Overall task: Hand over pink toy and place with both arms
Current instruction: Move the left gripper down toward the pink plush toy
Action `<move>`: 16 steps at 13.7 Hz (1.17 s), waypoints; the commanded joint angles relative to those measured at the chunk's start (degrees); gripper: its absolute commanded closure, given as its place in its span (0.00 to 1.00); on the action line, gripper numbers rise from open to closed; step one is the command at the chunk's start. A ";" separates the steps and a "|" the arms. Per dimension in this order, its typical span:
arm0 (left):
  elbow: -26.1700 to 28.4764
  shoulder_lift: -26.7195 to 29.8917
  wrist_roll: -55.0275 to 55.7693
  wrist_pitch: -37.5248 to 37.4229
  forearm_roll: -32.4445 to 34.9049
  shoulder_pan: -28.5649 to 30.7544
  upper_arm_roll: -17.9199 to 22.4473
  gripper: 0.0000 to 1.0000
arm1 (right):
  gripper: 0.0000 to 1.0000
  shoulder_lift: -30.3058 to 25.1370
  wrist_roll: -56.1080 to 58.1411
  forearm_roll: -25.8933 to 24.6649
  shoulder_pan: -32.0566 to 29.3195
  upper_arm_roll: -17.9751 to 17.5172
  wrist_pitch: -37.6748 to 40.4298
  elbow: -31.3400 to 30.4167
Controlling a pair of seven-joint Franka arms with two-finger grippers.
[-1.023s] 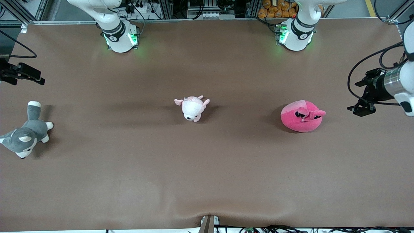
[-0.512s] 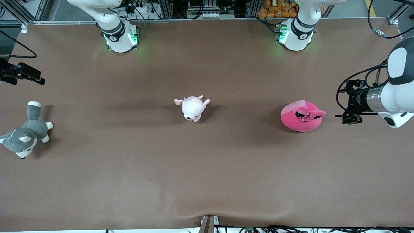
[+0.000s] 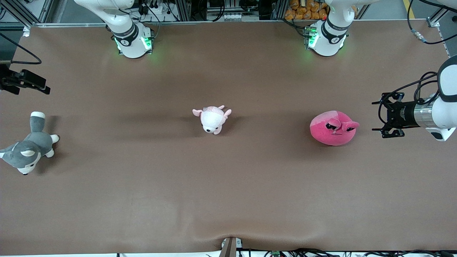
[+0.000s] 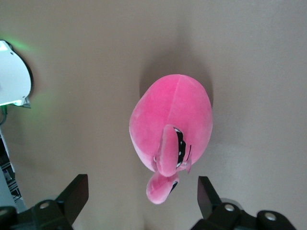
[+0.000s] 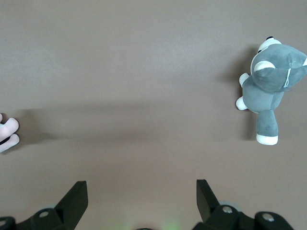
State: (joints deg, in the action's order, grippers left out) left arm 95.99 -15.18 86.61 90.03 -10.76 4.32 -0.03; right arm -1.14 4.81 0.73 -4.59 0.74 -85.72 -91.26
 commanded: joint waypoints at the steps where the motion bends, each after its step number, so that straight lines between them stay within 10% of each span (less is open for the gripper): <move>1: 7.35 3.66 0.23 6.01 -0.66 -0.45 -1.55 0.00 | 0.00 0.00 0.12 0.67 -0.16 -0.48 -0.24 0.03; 4: 15.52 7.69 0.14 14.80 -0.22 -0.54 -2.95 0.00 | 0.00 0.18 -0.15 0.67 -0.15 -0.57 -0.33 0.12; 16: 18.89 4.02 -3.90 22.56 0.66 -0.28 -3.31 0.00 | 0.00 0.26 -0.32 0.67 -0.15 -0.48 -0.07 -0.06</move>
State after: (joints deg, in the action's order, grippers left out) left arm 114.54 -10.16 84.36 111.30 -10.66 3.79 -2.99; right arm -0.89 4.80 0.74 -4.56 0.46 -85.81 -91.27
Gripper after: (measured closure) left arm 0.000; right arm 0.000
